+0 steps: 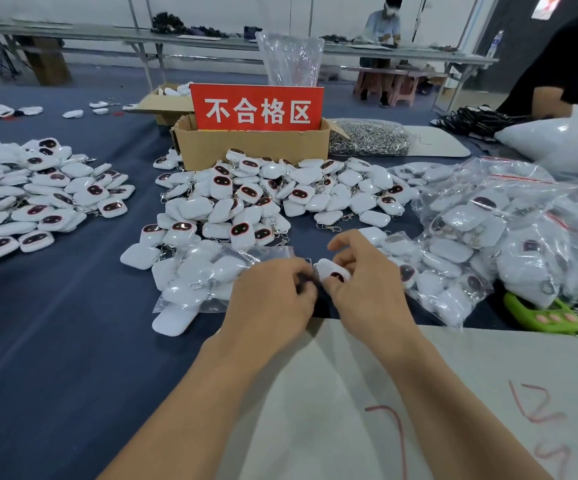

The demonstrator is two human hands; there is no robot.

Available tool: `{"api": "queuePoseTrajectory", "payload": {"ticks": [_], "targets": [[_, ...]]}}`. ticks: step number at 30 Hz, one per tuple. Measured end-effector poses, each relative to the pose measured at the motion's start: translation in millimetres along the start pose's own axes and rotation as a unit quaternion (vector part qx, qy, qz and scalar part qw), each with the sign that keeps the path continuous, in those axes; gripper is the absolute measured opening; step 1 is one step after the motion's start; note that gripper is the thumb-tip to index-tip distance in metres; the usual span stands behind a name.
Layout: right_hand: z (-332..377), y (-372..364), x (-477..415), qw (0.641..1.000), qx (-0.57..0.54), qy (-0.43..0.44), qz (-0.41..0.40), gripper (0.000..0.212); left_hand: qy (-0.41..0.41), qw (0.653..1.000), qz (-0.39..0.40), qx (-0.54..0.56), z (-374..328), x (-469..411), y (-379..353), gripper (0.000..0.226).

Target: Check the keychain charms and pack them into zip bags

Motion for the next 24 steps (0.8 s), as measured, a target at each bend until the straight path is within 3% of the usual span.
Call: {"api": "queuePoseTrajectory", "payload": {"ticks": [6, 9, 11, 14, 18, 24], "targets": [[0, 15, 29, 0.995, -0.090, -0.020, -0.028, 0.031, -0.004, 0.994, -0.023, 0.110, -15, 18, 9, 0.005], [0, 11, 35, 0.989, -0.138, -0.037, -0.032, 0.034, -0.010, 0.983, -0.013, 0.185, -17, 15, 13, 0.024], [-4, 15, 32, 0.980, -0.184, -0.057, -0.056, 0.030, -0.029, 0.979, 0.002, 0.202, -22, 15, 14, 0.022], [-10, 20, 27, 0.949, -0.289, -0.092, -0.089, 0.026, 0.000, 0.973, 0.021, 0.228, -14, 10, 11, 0.011], [-20, 9, 26, 0.867, -0.458, -0.160, -0.112, 0.024, 0.037, 0.961, 0.068, 0.265, -10, 9, 0, 0.015], [-19, 3, 25, 0.885, -0.424, -0.176, -0.075, 0.019, 0.080, 0.939, 0.114, 0.313, -8, 10, -9, 0.018]]}}
Point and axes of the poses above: each hand's wrist, its own x-axis away from the middle knuckle, its own y-axis out of the back of the hand, z = x × y, the point moved 10 cm from there along -x, towards the middle knuckle, and after that the axes turned 14 degrees about y, right-handed, at the moved point
